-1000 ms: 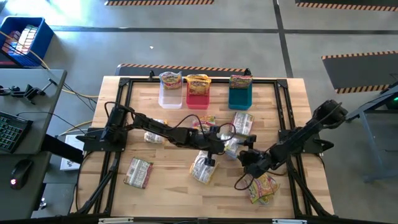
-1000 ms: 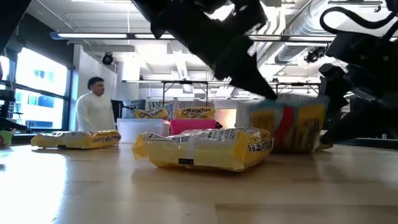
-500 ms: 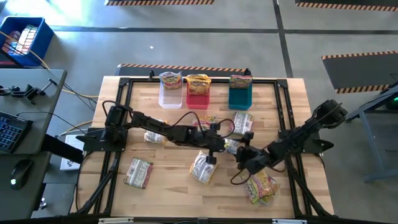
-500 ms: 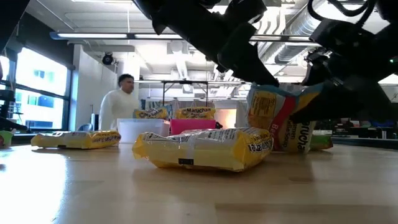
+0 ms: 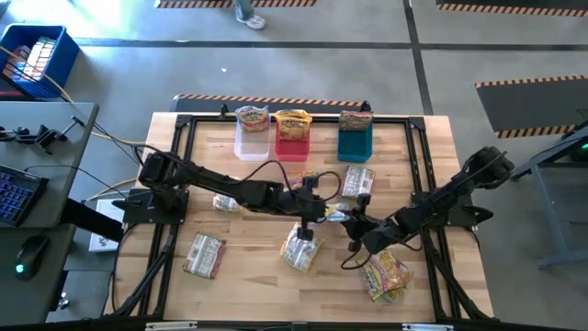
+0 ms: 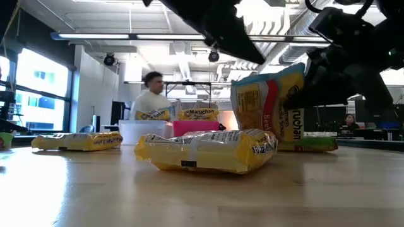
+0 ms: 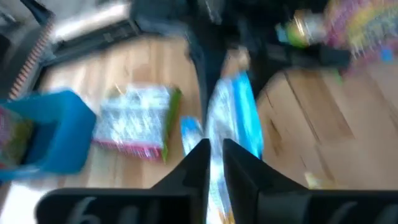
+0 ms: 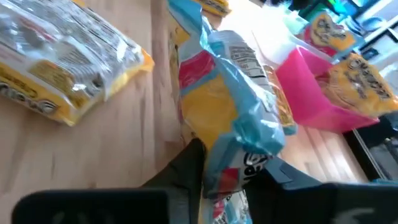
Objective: Sort Maruchan noodles
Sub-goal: Put the blue noodle pack into the transparent bin
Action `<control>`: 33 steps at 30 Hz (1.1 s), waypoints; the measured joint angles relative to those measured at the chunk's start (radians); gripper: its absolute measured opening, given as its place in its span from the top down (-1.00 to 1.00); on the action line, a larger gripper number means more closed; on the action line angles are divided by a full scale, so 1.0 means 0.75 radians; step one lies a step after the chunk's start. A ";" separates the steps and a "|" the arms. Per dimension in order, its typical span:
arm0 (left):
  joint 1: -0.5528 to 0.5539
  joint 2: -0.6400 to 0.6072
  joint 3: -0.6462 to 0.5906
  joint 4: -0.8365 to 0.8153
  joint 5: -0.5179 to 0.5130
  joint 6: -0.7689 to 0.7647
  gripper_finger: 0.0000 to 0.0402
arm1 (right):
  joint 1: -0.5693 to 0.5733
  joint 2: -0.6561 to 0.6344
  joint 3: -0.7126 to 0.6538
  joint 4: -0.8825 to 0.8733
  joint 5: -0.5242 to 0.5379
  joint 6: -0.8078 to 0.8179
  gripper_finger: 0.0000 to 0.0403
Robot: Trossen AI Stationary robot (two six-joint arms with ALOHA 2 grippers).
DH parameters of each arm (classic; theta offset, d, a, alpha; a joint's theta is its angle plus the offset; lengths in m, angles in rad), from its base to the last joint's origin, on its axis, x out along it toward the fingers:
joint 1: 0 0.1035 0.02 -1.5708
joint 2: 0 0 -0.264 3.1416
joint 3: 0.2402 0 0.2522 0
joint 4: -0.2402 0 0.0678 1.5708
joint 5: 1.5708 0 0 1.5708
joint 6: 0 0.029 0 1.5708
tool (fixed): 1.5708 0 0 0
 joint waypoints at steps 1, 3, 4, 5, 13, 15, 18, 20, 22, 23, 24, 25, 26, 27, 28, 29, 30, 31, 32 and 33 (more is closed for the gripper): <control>-0.008 -0.008 -0.003 -0.039 0.000 -0.008 0.76 | -0.008 -0.007 0.000 0.006 -0.023 -0.005 0.67; -0.022 -0.010 0.000 -0.043 0.000 -0.027 0.66 | -0.023 -0.031 0.000 0.011 -0.058 -0.007 0.70; -0.029 -0.011 0.000 -0.067 0.000 -0.040 0.61 | -0.035 -0.035 0.004 0.023 -0.075 -0.010 0.72; -0.036 -0.010 0.000 -0.085 -0.001 -0.058 0.55 | -0.047 -0.037 0.013 0.026 -0.098 -0.010 0.73; -0.094 -0.008 0.007 -0.103 -0.089 -0.081 0.10 | -0.150 -0.044 0.078 0.014 -0.264 -0.045 0.79; -0.101 -0.008 0.019 -0.103 -0.139 -0.093 0.01 | -0.163 -0.044 0.093 0.011 -0.269 -0.061 0.79; -0.100 -0.008 0.027 -0.102 -0.184 -0.132 -0.09 | -0.175 -0.044 0.115 0.013 -0.290 -0.084 0.79; -0.092 -0.008 0.027 -0.106 -0.184 -0.148 -0.13 | -0.181 -0.044 0.127 0.013 -0.317 -0.091 0.79; -0.088 -0.008 0.027 -0.106 -0.182 -0.150 -0.15 | -0.183 -0.044 0.141 0.013 -0.326 -0.106 0.79; -0.087 -0.006 0.027 -0.108 -0.182 -0.149 -0.15 | -0.183 -0.044 0.148 0.013 -0.326 -0.115 0.79; -0.087 0.001 0.028 -0.102 -0.181 -0.144 -0.15 | -0.183 -0.044 0.155 0.013 -0.326 -0.124 0.79; -0.088 0.006 0.028 -0.103 -0.179 -0.138 -0.15 | -0.183 -0.044 0.163 0.013 -0.326 -0.129 0.79; -0.088 0.008 0.027 -0.118 -0.177 -0.138 -0.15 | -0.183 -0.043 0.171 0.013 -0.326 -0.136 0.79; -0.088 0.008 0.025 -0.120 -0.177 -0.138 -0.14 | -0.183 -0.043 0.177 0.013 -0.328 -0.143 0.79; -0.089 0.008 0.026 -0.114 -0.177 -0.138 -0.12 | -0.183 -0.043 0.182 0.013 -0.328 -0.150 0.79; -0.089 0.007 0.028 -0.110 -0.176 -0.138 -0.10 | -0.182 -0.043 0.187 0.013 -0.328 -0.157 0.79; -0.089 0.007 0.028 -0.111 -0.177 -0.138 -0.07 | -0.183 -0.043 0.190 0.014 -0.328 -0.160 0.79; -0.089 0.007 0.028 -0.115 -0.177 -0.138 -0.04 | -0.183 -0.043 0.192 0.013 -0.331 -0.161 0.79; -0.089 0.007 0.028 -0.116 -0.176 -0.138 0.01 | -0.183 -0.043 0.192 0.013 -0.331 -0.161 0.79; -0.088 0.007 0.028 -0.120 -0.176 -0.137 0.06 | -0.183 -0.043 0.192 0.013 -0.330 -0.161 0.79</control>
